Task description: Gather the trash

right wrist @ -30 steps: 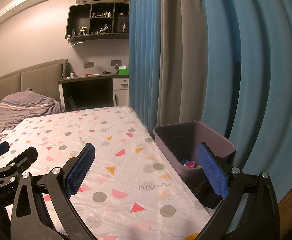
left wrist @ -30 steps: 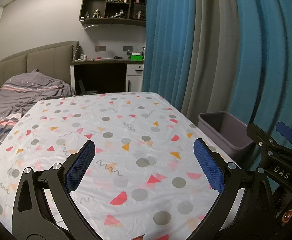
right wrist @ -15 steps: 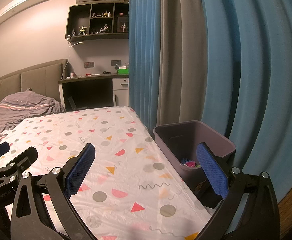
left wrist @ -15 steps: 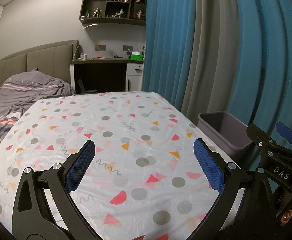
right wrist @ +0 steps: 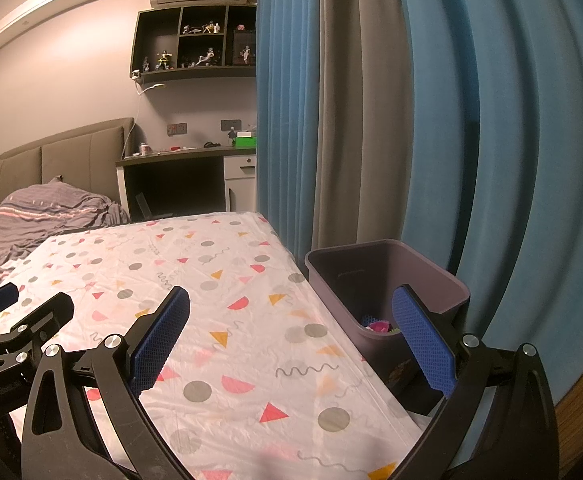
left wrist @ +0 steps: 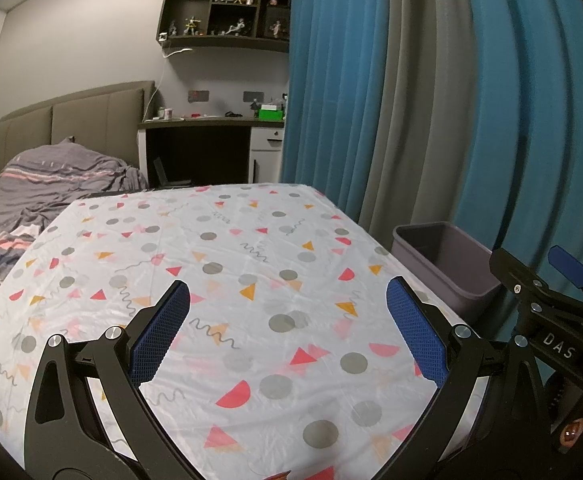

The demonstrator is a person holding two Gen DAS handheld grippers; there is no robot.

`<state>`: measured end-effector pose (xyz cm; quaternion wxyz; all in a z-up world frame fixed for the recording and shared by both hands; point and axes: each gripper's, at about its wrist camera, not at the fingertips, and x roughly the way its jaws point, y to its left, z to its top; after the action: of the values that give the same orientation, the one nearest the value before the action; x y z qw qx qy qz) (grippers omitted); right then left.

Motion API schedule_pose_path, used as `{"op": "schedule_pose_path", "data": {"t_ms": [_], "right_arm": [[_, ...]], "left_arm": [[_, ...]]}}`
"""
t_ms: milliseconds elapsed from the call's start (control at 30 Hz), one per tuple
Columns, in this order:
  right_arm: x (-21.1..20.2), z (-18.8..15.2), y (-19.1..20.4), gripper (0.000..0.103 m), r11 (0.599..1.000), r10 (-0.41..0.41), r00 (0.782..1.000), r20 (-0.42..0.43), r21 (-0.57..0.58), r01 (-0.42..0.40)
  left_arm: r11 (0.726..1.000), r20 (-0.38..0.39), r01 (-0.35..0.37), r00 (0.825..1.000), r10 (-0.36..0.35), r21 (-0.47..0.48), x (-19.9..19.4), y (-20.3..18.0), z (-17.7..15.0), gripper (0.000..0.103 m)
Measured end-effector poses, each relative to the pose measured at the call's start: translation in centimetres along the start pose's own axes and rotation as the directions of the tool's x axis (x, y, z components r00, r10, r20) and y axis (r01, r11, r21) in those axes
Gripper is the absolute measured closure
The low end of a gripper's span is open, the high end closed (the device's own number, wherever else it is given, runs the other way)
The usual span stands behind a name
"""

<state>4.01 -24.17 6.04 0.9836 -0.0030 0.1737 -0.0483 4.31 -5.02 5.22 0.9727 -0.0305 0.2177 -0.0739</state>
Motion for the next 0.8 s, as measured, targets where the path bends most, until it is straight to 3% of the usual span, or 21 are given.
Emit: {"op": "schedule_pose_path", "data": {"t_ms": [800], "right_arm": [[-0.07,-0.12,-0.27,0.006,1.0,-0.001,1.0,0.004,0.004,0.001]], "left_arm": [[1.0,0.005,0.024,1.0,-0.024,0.0,-0.27,-0.01,0.32,0.006]]}}
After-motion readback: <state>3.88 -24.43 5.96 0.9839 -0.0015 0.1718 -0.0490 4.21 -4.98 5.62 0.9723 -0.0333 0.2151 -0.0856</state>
